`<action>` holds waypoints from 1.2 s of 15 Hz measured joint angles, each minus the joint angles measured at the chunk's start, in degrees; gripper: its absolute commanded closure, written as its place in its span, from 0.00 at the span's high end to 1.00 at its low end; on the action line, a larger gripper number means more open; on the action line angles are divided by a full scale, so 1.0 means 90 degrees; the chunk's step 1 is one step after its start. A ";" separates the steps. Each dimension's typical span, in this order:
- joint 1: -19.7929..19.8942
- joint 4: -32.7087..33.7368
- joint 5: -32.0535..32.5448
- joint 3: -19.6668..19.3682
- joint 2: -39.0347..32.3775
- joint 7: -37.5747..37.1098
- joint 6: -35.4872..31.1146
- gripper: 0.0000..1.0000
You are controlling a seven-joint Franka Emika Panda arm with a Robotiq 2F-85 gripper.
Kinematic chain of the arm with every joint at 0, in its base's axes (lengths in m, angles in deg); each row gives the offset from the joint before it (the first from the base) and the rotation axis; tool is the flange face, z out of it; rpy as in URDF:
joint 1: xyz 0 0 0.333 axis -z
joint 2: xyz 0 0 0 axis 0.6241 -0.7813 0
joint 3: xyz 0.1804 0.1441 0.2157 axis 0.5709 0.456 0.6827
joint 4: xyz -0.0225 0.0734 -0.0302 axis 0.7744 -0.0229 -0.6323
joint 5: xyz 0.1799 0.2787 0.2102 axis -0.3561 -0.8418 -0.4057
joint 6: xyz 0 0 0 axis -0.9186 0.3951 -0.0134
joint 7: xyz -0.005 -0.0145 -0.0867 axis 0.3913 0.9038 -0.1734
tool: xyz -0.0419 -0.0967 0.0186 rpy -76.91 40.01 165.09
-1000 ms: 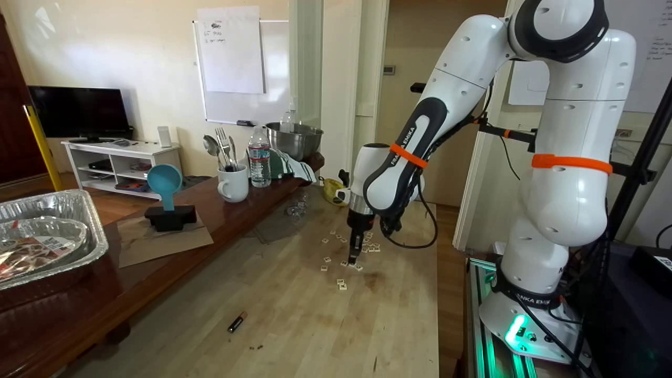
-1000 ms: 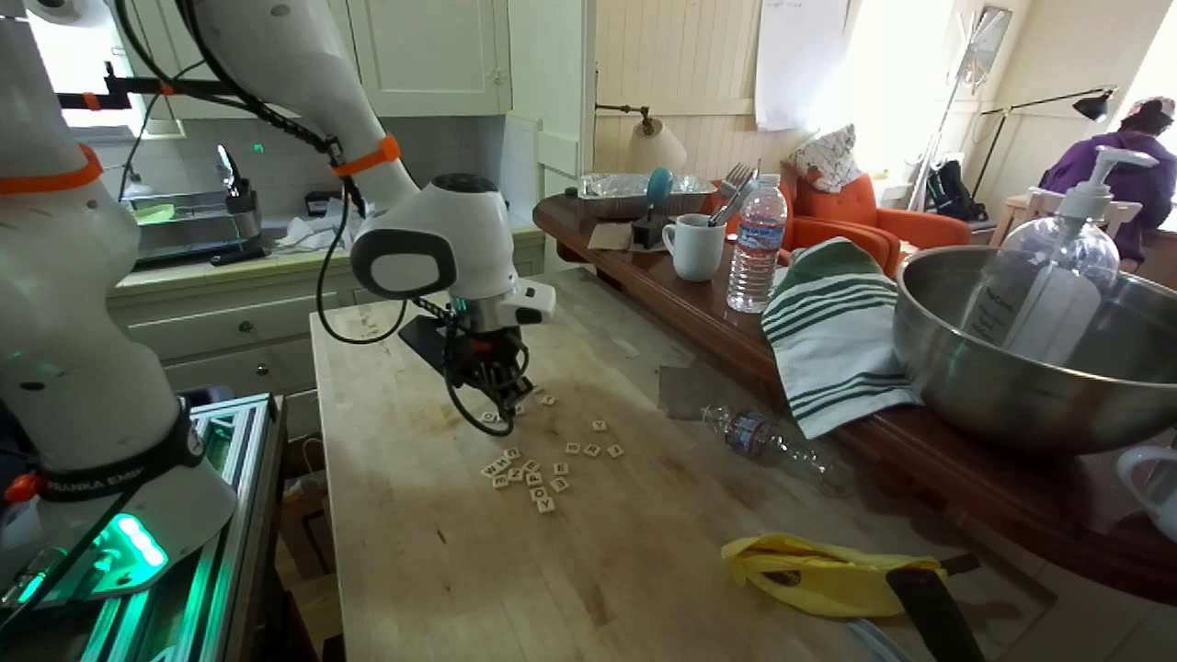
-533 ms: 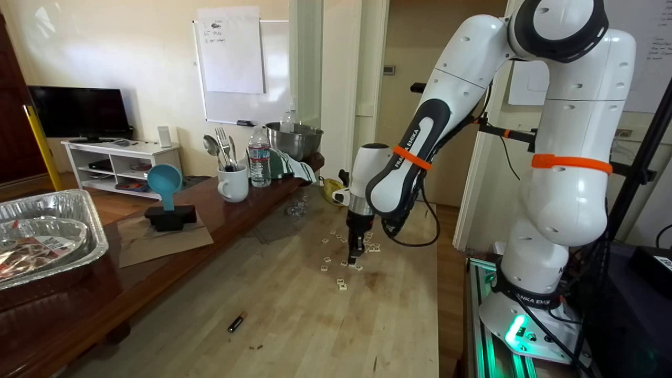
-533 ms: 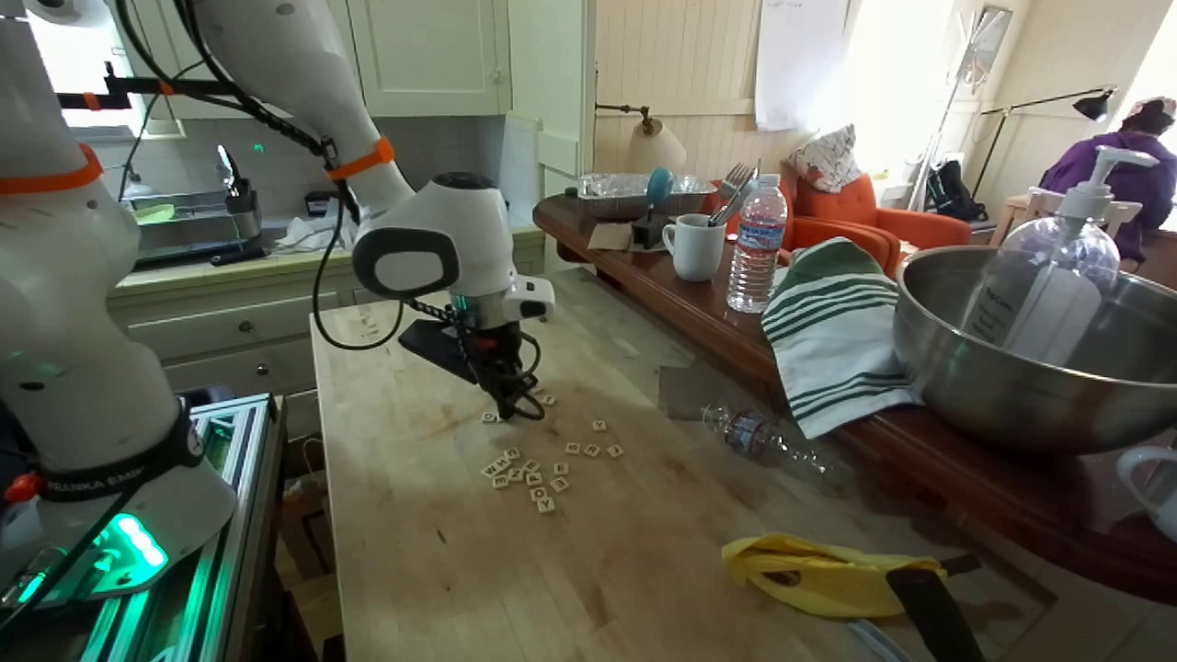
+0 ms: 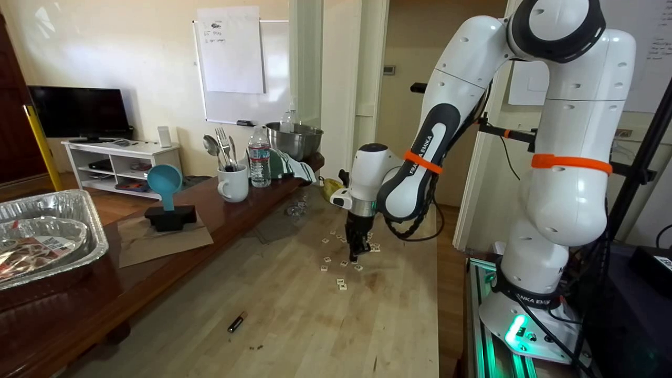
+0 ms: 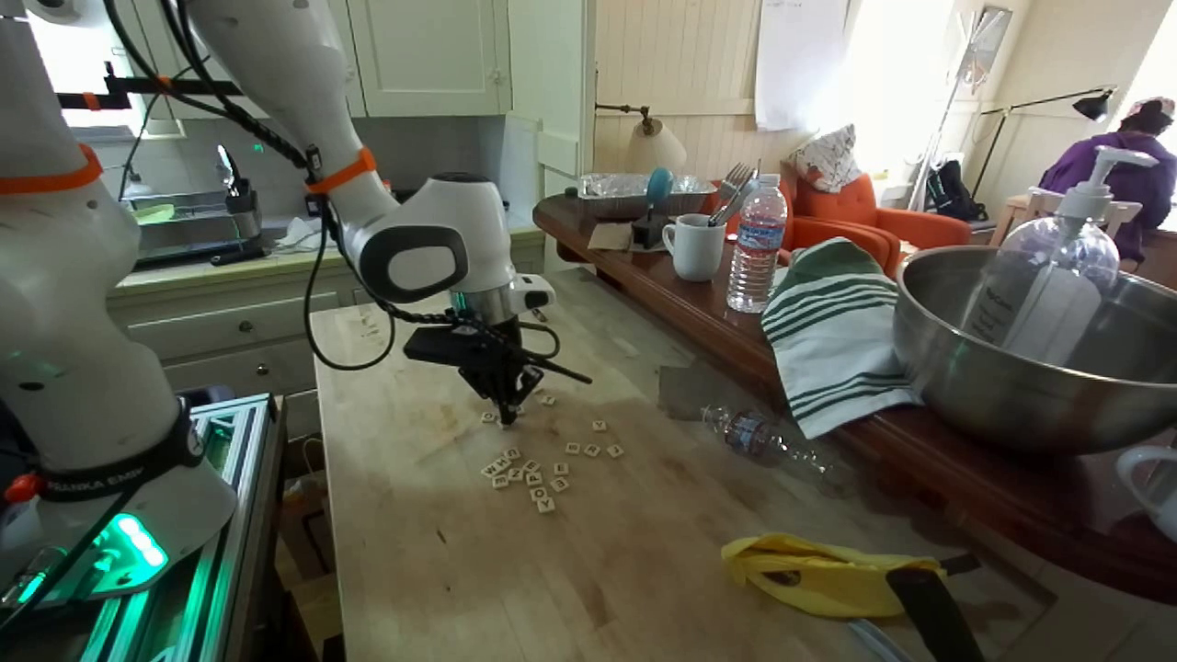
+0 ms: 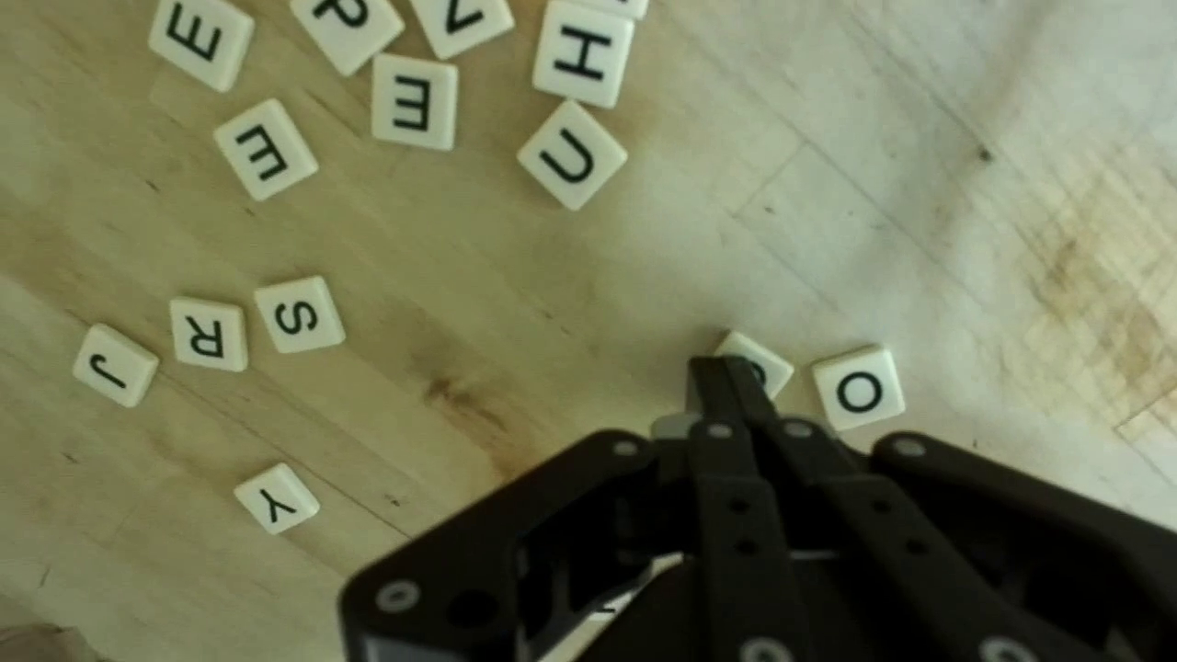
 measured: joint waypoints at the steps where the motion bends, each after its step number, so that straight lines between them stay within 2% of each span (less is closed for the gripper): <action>1: 0.0000 0.0000 0.0055 0.0000 0.0000 0.0090 -0.0003 0.00; 18: -0.0003 -0.0002 0.0011 0.0182 -0.0045 0.2204 -0.0159 0.00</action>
